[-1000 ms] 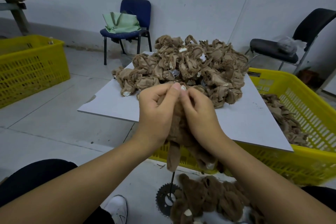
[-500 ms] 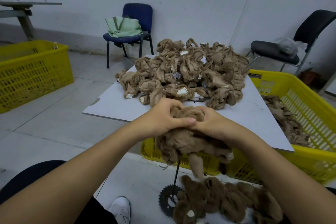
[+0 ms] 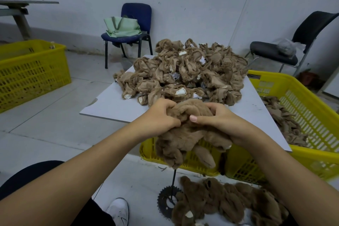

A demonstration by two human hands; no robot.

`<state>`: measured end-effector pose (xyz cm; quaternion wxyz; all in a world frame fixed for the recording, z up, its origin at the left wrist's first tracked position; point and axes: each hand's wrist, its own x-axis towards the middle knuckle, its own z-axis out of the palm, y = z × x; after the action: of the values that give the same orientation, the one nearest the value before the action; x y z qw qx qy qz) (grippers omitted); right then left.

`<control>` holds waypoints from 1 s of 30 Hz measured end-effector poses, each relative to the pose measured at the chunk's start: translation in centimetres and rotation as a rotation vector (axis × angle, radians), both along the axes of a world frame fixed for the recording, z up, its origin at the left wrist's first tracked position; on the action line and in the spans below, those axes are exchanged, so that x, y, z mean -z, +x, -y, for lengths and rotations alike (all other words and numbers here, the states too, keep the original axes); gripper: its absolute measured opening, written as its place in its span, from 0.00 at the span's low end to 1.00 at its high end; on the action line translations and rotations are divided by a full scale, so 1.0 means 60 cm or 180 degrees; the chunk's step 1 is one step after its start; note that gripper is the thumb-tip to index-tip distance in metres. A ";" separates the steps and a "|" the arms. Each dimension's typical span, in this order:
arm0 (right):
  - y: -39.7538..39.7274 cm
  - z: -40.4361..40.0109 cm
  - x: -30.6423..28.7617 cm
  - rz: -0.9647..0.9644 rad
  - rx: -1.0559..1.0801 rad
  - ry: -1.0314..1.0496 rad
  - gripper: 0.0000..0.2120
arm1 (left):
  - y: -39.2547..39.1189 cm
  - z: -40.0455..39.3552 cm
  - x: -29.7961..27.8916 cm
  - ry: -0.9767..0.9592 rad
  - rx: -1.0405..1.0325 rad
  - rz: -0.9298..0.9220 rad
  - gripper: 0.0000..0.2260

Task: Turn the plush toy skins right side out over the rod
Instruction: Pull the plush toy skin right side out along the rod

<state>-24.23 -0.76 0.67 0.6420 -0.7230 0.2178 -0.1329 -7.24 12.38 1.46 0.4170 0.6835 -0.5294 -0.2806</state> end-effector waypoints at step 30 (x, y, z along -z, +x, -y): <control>0.009 -0.020 -0.010 0.0263 -0.0197 0.0277 0.20 | -0.029 0.008 -0.003 -0.1149 -0.0638 -0.0204 0.03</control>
<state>-23.72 0.41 1.25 0.6851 -0.6947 0.1742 -0.1331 -8.98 11.88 1.64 0.5751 0.6376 -0.4870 -0.1599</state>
